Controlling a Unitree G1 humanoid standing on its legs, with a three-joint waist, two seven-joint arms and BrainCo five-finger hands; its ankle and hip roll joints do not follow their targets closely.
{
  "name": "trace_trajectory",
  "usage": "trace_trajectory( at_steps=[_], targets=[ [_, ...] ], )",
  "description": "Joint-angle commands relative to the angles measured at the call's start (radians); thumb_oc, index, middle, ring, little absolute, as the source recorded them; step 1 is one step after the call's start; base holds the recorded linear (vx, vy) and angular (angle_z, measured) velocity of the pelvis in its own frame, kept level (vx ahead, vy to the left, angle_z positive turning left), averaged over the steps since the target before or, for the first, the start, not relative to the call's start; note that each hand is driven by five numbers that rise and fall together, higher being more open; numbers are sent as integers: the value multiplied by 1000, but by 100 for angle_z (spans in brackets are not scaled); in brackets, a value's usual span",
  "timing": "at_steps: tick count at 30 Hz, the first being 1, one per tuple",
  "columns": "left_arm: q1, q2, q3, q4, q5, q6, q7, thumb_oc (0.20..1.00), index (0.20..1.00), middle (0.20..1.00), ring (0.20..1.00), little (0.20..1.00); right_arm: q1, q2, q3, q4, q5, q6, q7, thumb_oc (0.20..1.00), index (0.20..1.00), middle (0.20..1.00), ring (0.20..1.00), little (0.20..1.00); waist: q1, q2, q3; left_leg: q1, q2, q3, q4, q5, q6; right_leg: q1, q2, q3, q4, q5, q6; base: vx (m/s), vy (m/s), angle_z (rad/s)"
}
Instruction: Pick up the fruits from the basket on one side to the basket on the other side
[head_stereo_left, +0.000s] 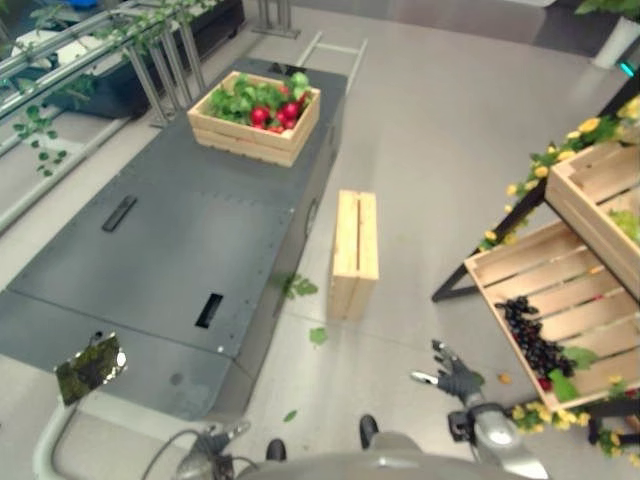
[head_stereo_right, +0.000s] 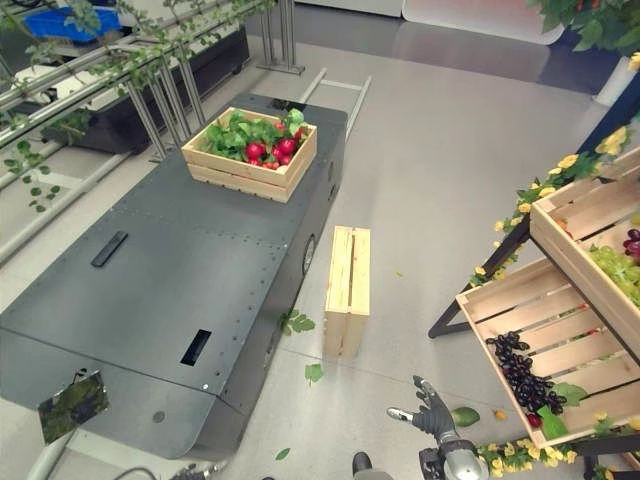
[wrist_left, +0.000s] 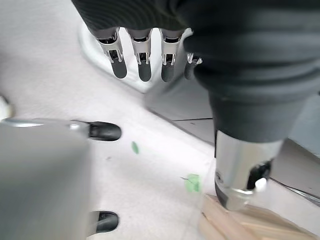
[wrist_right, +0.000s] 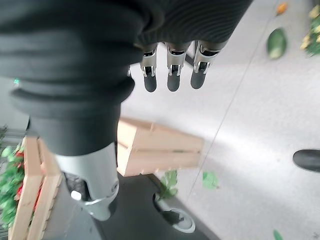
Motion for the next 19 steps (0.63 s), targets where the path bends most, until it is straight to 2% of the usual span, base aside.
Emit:
trace_trajectory(
  at_steps=[1,3,4,7,13,19],
  targets=[
    [-10,-31,11,42,0,-6,-13,1000,1000,1000,1000,1000,-29,2,1,73,-1,-4,-29,1000,1000,1000,1000,1000,21,14,-44,-71,-62,28,4,-12,42,14,31,-49,21,-57,15,55,-121,-15],
    [-2,-31,1,58,21,3,-33,1000,1000,1000,1000,1000,-70,8,26,270,-58,23,-35,1000,1000,1000,1000,1000,25,15,-69,-47,-46,38,6,-21,30,48,35,-47,-38,-33,13,110,-155,-24],
    [-2,-31,2,58,21,3,-33,1000,1000,1000,1000,1000,-71,8,27,272,-58,22,-35,1000,1000,1000,1000,1000,25,15,-67,-46,-46,38,6,-22,30,50,35,-47,-39,-33,13,88,-133,-18],
    [-5,-26,-15,67,48,11,-45,1000,1000,1000,1000,1000,-100,15,25,434,-78,40,-40,1000,1000,1000,1000,1000,28,16,-75,-31,-29,35,14,-29,19,81,47,-52,-74,-32,2,46,-116,-5],
    [-3,-29,-20,101,67,29,-59,1000,1000,1000,1000,1000,-116,35,-4,648,-64,61,-27,1000,1000,1000,1000,1000,25,20,-84,-9,-14,22,9,-25,5,122,67,-62,-110,-40,-14,41,-84,2],
    [-2,-28,-23,115,76,39,-65,1000,1000,1000,1000,1000,-132,35,-5,718,-92,75,-26,1000,1000,1000,1000,1000,26,21,-86,4,-11,14,4,-26,3,139,68,-69,-116,-43,-18,31,-29,4]
  ],
)
